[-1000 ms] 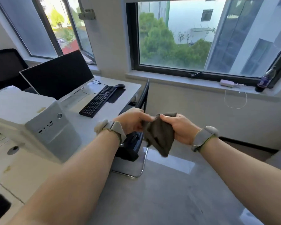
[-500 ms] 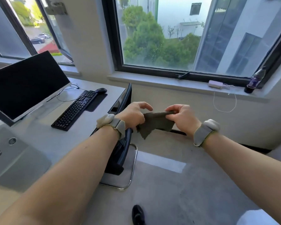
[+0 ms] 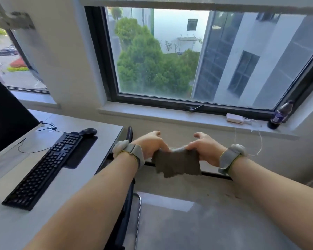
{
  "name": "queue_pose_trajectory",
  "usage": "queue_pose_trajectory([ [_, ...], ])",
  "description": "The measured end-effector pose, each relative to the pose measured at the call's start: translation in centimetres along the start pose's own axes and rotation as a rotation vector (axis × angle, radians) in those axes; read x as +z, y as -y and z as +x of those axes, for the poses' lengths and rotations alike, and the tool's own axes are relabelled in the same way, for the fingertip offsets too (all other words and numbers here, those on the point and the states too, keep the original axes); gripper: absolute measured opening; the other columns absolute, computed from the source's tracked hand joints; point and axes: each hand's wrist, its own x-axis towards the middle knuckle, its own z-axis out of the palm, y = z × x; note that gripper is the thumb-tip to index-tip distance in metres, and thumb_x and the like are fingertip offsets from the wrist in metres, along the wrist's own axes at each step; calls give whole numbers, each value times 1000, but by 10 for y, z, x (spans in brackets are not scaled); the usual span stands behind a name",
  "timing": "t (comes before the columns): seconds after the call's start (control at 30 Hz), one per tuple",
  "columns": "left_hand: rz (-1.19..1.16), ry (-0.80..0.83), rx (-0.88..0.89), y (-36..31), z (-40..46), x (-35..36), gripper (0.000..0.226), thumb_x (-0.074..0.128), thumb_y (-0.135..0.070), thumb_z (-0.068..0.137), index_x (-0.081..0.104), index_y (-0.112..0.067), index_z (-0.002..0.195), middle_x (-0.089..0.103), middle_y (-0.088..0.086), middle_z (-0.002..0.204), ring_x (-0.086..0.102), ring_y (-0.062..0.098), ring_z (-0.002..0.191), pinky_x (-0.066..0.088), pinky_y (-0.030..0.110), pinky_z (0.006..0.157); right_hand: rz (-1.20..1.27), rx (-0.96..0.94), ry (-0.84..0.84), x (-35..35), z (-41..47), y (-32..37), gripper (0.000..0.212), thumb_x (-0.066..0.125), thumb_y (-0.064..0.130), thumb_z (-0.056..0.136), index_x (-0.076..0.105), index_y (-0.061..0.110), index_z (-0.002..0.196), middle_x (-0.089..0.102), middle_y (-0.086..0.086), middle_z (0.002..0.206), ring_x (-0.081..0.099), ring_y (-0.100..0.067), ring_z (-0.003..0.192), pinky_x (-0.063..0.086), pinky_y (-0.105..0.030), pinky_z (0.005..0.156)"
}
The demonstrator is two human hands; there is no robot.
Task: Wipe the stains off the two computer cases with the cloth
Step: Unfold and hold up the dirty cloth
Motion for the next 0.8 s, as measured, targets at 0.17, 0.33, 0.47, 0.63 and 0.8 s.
queue_pose_trajectory([
  [0.17, 190, -107, 197, -32, 55, -29, 120, 87, 5, 63, 29, -41, 158, 35, 16, 156, 59, 31, 118, 60, 44, 93, 57, -127, 66, 0, 68, 22, 90, 80, -9, 62, 54, 28, 139, 56, -26, 128, 68, -35, 100, 59, -51, 92],
  [0.33, 520, -102, 270, -66, 106, -49, 75, 72, 10, 72, 61, -31, 134, 53, 7, 136, 63, 32, 111, 59, 31, 66, -430, -235, -119, -2, 121, 52, 48, 67, -8, 77, 71, 22, 115, 69, -3, 105, 66, -21, 96, 59, -35, 85],
  [0.47, 689, -252, 279, -88, 147, -65, 21, 62, -12, 88, 74, -15, 105, 72, 6, 98, 69, 23, 92, 61, 35, 79, -329, -165, -131, -13, 171, 67, 14, 62, 4, 89, 72, 12, 95, 71, -8, 79, 60, -16, 66, 48, -22, 57],
  [0.63, 216, -260, 117, -92, 215, -81, 20, 66, -8, 89, 64, -14, 108, 66, 15, 107, 67, 30, 96, 63, 40, 68, 165, 48, -100, -29, 245, 59, 11, 69, 1, 89, 61, 0, 96, 65, -21, 96, 67, -35, 84, 59, -39, 62],
  [0.8, -12, -293, -11, -113, 322, -95, 45, 65, 14, 84, 58, -11, 121, 58, 20, 118, 63, 38, 98, 61, 55, 81, 275, 162, -120, -43, 356, 64, 13, 67, -5, 91, 58, 4, 95, 68, -27, 101, 69, -35, 80, 61, -38, 58],
])
